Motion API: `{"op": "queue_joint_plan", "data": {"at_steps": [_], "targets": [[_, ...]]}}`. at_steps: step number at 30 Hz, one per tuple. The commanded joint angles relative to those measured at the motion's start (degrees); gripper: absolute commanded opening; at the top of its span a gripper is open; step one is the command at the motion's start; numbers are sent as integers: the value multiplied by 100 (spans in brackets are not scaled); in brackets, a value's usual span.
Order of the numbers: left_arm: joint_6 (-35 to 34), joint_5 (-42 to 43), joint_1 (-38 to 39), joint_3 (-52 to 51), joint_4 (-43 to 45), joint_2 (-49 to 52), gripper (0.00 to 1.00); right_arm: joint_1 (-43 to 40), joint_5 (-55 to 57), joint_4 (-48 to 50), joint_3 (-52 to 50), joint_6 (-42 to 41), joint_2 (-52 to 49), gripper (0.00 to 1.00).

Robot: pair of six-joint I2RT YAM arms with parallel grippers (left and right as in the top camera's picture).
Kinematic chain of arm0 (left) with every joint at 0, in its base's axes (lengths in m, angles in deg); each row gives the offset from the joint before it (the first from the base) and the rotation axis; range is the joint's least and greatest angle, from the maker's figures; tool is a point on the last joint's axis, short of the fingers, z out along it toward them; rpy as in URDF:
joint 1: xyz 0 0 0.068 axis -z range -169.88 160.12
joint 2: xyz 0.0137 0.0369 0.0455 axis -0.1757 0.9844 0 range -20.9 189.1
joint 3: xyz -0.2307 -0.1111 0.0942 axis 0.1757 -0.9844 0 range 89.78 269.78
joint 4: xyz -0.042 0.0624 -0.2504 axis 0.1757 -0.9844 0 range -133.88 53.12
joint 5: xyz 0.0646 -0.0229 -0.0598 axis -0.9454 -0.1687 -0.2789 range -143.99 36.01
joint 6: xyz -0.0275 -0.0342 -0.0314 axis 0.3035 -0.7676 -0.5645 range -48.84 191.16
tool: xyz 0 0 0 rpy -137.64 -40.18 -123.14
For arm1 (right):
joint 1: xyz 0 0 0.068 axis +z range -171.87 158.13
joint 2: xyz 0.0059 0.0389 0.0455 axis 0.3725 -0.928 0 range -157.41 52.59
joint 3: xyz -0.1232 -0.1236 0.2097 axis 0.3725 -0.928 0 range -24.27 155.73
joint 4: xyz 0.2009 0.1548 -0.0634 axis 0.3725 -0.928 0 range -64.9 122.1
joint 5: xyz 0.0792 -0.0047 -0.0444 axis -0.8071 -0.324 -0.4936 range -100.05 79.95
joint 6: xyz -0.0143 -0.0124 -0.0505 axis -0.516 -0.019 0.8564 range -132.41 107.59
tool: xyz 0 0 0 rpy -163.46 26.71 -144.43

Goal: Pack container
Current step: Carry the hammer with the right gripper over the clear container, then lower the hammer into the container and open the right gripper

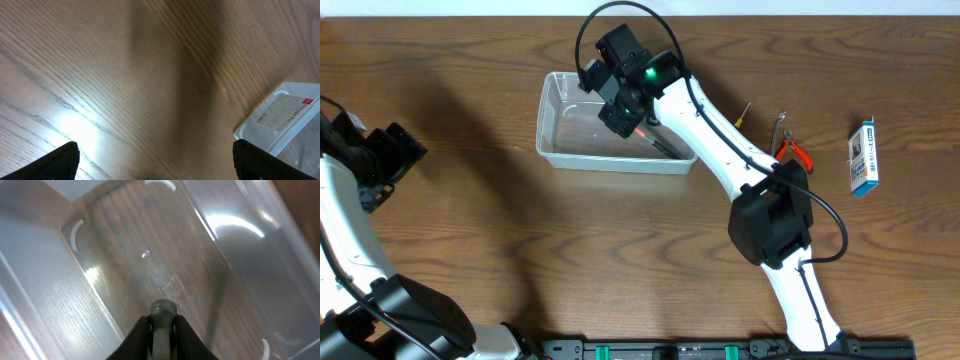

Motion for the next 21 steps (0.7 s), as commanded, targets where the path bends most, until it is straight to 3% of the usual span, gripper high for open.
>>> {"op": "queue_joint_plan", "data": {"at_steps": [1,9,16,21], "targets": [[101,-33,26,61,-17,-50,90,26,-68,118,-179,79,76,20],[98,-33,26,61,-17,-50,90,22,-68,308,-317,79,76,34],[101,-33,26,61,-17,-50,90,22,-66,363,-317,76,76,63],[98,-33,26,61,-17,-50,90,-2,-35,332,-179,-2,177,73]]}}
